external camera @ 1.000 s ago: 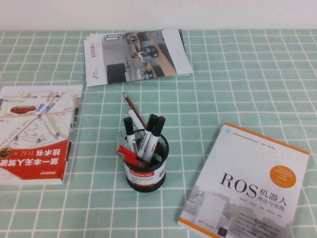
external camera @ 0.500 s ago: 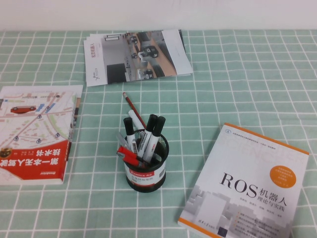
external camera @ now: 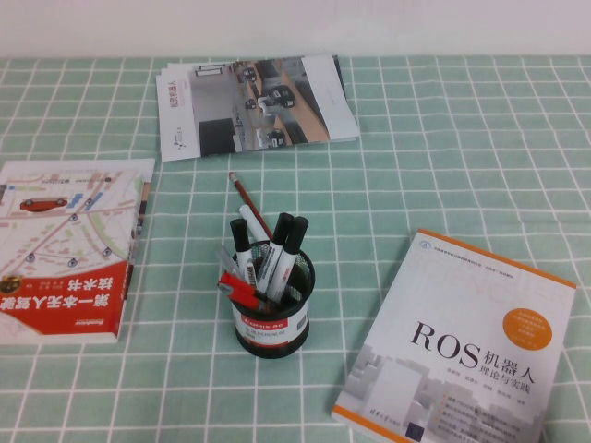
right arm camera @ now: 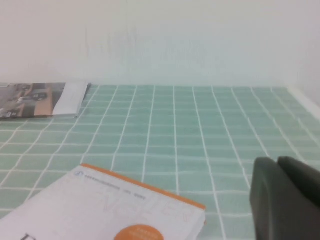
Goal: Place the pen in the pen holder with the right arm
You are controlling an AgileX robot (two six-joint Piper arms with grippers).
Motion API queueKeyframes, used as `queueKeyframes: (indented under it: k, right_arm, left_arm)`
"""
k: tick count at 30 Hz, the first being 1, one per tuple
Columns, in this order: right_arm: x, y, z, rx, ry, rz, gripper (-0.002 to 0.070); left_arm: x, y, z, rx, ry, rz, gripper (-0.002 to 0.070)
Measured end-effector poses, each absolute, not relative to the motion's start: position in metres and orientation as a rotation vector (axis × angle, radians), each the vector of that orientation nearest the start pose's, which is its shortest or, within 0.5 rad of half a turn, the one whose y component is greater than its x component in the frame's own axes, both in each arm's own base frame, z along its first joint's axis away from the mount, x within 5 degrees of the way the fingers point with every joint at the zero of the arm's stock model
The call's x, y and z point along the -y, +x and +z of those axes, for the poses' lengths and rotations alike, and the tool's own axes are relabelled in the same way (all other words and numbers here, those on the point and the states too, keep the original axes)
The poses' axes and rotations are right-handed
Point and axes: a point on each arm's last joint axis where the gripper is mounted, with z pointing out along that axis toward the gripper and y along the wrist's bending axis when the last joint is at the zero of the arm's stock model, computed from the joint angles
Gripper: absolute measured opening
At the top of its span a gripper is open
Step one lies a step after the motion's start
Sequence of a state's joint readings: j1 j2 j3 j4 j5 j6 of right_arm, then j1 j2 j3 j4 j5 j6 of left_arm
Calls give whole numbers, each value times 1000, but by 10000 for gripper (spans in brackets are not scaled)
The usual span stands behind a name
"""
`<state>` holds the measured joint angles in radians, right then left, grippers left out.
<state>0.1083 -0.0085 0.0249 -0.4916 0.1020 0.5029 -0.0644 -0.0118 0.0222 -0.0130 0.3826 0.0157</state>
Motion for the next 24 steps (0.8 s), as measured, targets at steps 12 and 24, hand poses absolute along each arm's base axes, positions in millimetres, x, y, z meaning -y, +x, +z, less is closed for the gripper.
queueKeyframes:
  k: [12,24]
  right_arm:
    - [-8,52,171,-1874,-136,89,-19]
    - [-9,52,171,-1875,-137,96,-19]
  left_arm:
    - [4,52,172,-1876,67,-46,-4]
    - [4,52,172,-1876,67,-46,-4]
